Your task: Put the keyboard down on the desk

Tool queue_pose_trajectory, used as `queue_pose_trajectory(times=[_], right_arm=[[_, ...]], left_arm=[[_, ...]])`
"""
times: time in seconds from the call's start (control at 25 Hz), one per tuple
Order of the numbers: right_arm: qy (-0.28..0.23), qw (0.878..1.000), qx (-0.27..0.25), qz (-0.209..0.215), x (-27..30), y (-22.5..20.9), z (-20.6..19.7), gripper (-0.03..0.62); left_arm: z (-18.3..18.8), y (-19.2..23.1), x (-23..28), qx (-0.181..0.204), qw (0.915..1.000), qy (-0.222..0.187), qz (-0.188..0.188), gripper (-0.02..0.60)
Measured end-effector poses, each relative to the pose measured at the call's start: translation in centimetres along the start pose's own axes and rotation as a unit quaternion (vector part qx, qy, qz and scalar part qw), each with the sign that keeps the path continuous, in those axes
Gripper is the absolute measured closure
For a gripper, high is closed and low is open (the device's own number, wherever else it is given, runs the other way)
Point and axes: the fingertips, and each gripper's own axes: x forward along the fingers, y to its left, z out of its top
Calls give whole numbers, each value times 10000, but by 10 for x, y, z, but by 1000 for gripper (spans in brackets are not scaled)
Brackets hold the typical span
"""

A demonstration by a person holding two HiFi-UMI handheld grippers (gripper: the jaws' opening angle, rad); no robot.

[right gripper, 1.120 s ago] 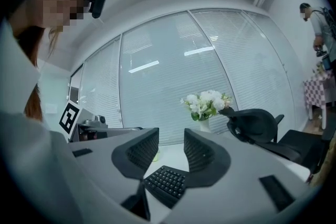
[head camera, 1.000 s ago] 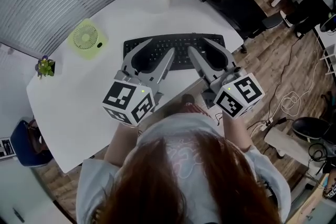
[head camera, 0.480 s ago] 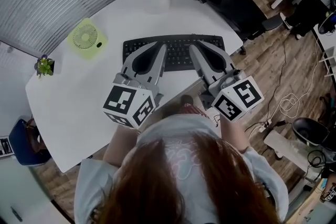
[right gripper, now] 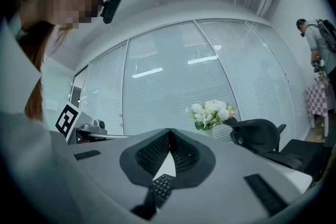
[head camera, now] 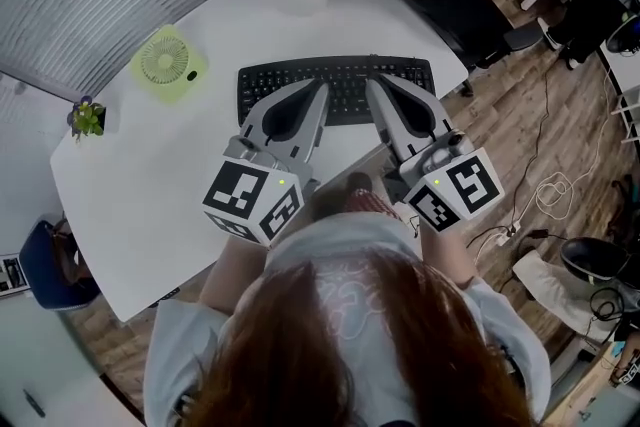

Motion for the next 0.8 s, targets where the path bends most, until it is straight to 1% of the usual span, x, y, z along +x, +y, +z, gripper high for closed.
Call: queue_pose_trajectory(times=[0.16, 0.24, 0.48, 0.64, 0.8], right_arm=[[14, 9997, -203, -144, -2, 1, -1, 591], [34, 9996, -225, -167, -2, 3, -2, 591], [34, 9997, -229, -119, -1, 6, -1, 591], [43, 9995, -309, -43, -3, 8, 2, 591], [113, 9993, -338, -64, 0, 2, -2, 591]], left_arm=[[2, -1, -3, -37, 9999, -103, -4, 571], [2, -1, -4, -65, 9999, -134, 0, 571], [8, -3, -5, -75, 9996, -277, -39, 571], [7, -4, -3, -114, 9997, -235, -8, 571], [7, -2, 1, -211, 9994, -268, 25, 571]])
